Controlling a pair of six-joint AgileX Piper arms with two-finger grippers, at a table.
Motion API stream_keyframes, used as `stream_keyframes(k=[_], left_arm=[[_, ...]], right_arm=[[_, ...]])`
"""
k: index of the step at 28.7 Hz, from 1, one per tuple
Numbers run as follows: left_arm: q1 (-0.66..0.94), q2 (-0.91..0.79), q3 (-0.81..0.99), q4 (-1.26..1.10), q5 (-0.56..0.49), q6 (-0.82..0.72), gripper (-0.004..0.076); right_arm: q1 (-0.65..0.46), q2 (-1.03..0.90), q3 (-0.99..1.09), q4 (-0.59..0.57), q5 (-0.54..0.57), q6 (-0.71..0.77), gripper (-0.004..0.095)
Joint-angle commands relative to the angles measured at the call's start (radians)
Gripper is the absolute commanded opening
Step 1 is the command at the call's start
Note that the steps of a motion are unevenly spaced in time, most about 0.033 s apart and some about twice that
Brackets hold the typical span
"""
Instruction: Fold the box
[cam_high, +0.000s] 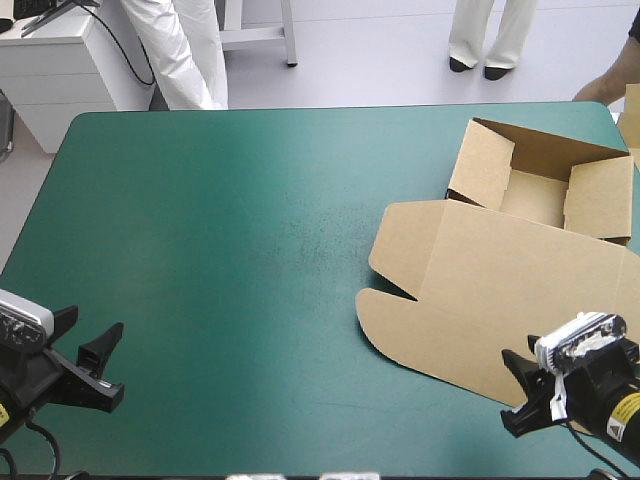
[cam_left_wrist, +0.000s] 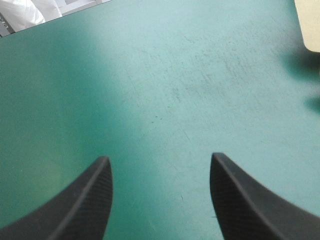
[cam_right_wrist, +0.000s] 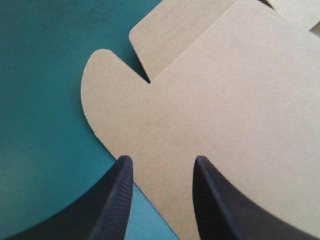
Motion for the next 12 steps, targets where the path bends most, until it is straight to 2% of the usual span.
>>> stream_keyframes(k=[1,6,12], left_arm=[[-0.006,-0.036,0.065,-0.015,-0.122,-0.004,0.0398],[-0.006,-0.159,0.237,-0.029,-0.204,-0.004,0.0393],[-0.006,-0.282,0.348,-0.066,-0.232,-0.004,0.0386]], right_arm=[[-0.001,-0.064,0.057,0.050,-0.071,-0.047,0.0343],[-0.001,-0.193,0.169,0.074,-0.095,-0.047,0.0341],[-0.001,-0.250,0.218,0.074,-0.128,-0.029,0.0319]])
